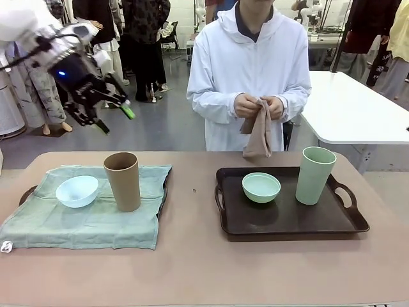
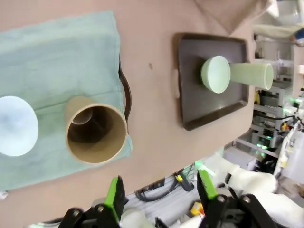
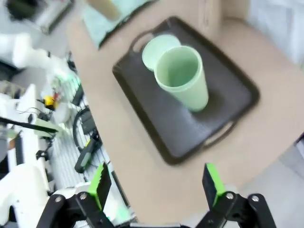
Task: Set up a tray with a mat and arrange the tableware.
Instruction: Pick up the Picnic Bowl and Reusable plastic cup from the Handle tray in front of the human's position and hold them in the air.
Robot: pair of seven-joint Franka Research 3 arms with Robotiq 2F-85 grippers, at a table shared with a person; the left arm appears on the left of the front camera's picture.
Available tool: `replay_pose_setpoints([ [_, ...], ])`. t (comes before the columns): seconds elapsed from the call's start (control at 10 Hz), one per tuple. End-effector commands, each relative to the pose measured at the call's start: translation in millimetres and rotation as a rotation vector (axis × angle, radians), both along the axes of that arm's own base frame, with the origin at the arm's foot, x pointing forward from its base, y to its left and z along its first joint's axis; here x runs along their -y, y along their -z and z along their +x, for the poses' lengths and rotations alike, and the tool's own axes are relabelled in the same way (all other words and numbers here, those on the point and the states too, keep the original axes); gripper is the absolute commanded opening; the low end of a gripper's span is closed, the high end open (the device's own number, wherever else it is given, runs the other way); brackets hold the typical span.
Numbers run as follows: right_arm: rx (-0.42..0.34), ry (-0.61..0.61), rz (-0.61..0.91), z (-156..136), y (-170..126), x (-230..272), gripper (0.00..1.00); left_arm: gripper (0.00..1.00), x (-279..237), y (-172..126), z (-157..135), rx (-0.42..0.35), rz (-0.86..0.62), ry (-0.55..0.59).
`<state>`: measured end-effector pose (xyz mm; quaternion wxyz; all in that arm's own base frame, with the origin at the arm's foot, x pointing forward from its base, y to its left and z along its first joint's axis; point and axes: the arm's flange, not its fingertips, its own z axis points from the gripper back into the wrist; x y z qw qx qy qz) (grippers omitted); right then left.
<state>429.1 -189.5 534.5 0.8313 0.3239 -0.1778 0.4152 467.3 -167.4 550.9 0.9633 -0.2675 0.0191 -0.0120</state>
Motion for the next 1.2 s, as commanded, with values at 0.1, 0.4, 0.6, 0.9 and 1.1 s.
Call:
replay_pose_setpoints([
  [0.1, 0.072, -0.059, 0.048, 21, 13, -8, 1.00, 0.81, 64, 25, 32, -0.049, 0.132, -0.011],
  [0.4, 0.055, -0.039, -0.004, 38, 29, -22, 1.00, 0.81, 121, 56, 52, -0.021, 0.177, -0.036],
  [0.6, 0.042, -0.033, -0.003, 42, 36, -25, 1.00, 0.81, 147, 64, 56, 0.016, 0.194, -0.052],
  [0.9, 0.055, -0.051, 0.008, 42, 34, -26, 1.00, 0.81, 146, 72, 53, 0.013, 0.175, -0.025],
  [1.1, 0.055, -0.051, 0.008, 42, 34, -26, 1.00, 0.81, 146, 72, 53, 0.013, 0.175, -0.025],
])
